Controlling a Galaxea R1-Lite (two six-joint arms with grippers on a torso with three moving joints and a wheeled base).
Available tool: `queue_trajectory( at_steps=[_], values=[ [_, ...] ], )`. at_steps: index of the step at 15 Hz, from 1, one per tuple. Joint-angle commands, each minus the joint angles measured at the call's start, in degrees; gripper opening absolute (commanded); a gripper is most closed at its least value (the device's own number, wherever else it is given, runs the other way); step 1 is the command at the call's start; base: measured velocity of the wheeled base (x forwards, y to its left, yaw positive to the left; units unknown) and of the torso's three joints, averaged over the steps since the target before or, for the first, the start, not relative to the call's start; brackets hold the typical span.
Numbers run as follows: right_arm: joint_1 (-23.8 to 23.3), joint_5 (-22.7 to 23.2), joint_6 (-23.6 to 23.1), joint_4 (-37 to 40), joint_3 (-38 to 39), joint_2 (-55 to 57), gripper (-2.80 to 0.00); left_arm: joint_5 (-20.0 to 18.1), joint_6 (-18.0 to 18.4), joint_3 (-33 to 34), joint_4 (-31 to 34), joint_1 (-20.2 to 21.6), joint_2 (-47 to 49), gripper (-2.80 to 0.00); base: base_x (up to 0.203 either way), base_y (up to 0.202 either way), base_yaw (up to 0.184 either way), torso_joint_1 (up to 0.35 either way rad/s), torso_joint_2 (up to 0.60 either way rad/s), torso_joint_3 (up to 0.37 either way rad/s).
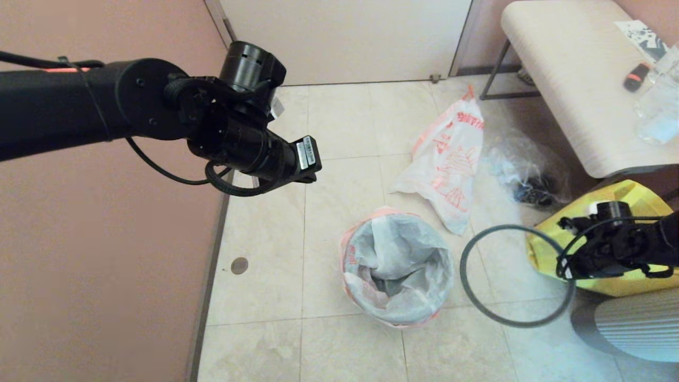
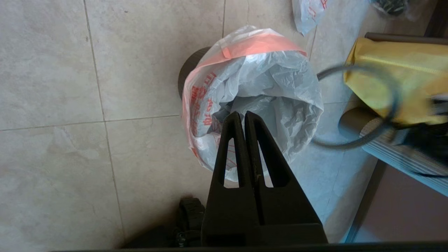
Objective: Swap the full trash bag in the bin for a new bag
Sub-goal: Place the trash can ring on the trash can
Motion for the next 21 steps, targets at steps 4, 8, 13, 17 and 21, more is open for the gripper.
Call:
queue_trajectory(
  at_steps=[4,8,13,17,21],
  values=[
    [0.26,2.18,0.63,-0.72,-7.77,-11.41,-2.8,0.03,-0.21,-0.17,0.04,0.06,0.42,-2.8,0.0,0.0,0.0,0.0,0.0,0.0],
    [4.83,3.42,6.98,-3.42,-13.51,-14.79,-2.8,0.03,-0.21,0.01,-0.82,0.19,0.82,-2.8,0.0,0.0,0.0,0.0,0.0,0.0],
    [12.01,3.41,14.59,0.45,-20.13,-17.82,-2.8,0.03,-0.21,0.01,-0.82,0.22,0.65,-2.8,0.0,0.0,0.0,0.0,0.0,0.0],
    [17.68,5.69,15.7,25.72,-31.14,-13.75,-2.8,0.03,-0.21,-0.08,-0.82,0.46,0.72,-2.8,0.0,0.0,0.0,0.0,0.0,0.0],
    [22.62,12.61,14.88,41.11,-42.09,-4.81,-2.8,0.01,-0.04,-0.13,-0.82,0.52,1.23,-2.8,0.0,0.0,0.0,0.0,0.0,0.0]
  ],
)
